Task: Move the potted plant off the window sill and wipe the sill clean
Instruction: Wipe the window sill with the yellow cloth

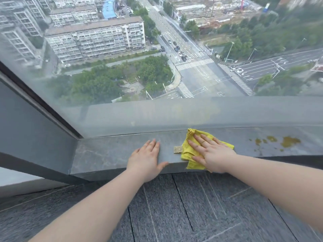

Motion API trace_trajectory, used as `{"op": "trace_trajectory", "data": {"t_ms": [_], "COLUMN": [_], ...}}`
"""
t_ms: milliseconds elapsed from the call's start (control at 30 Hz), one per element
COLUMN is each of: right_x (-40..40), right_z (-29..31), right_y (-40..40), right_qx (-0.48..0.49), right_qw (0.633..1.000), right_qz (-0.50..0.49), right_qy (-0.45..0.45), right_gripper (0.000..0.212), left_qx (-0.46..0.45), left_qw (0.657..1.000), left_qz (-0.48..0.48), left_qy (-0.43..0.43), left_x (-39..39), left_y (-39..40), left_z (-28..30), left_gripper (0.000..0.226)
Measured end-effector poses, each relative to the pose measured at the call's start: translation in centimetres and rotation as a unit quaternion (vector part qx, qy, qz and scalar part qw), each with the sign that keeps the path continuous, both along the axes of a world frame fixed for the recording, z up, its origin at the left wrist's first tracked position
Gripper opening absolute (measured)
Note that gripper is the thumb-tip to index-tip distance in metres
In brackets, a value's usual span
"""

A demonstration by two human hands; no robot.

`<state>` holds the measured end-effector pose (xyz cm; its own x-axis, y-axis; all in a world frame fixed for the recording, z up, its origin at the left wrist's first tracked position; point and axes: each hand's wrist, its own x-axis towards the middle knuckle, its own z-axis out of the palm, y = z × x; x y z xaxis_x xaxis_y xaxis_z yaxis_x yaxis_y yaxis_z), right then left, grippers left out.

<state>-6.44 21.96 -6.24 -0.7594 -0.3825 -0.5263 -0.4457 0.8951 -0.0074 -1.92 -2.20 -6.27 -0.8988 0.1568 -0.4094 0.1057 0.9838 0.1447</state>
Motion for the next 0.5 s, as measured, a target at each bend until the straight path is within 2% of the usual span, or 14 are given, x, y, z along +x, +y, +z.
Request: {"op": "trace_trajectory", "data": {"t_ms": [133, 267, 500], "right_x": [0.8, 0.8, -0.7], "right_z": [-0.1, -0.8, -1.5], "right_y": [4.9, 3.6, -2.7], "right_qx": [0.011, -0.018, -0.070], "right_qw": [0.997, 0.993, 0.996], "right_qz": [-0.078, -0.119, -0.049], "right_qy": [-0.005, 0.007, 0.015], "right_gripper": [0.064, 0.062, 0.059], "left_qx": [-0.005, -0.027, -0.032], "left_qw": [0.998, 0.997, 0.995], "left_qz": [-0.060, -0.073, -0.088], "left_qy": [-0.003, 0.010, 0.025], "left_x": [-1.0, -1.7, -2.2], "left_y": [3.4, 3.8, 3.7], "left_z": [-0.4, -0.4, -0.1], "left_gripper": [0.079, 0.074, 0.070]}}
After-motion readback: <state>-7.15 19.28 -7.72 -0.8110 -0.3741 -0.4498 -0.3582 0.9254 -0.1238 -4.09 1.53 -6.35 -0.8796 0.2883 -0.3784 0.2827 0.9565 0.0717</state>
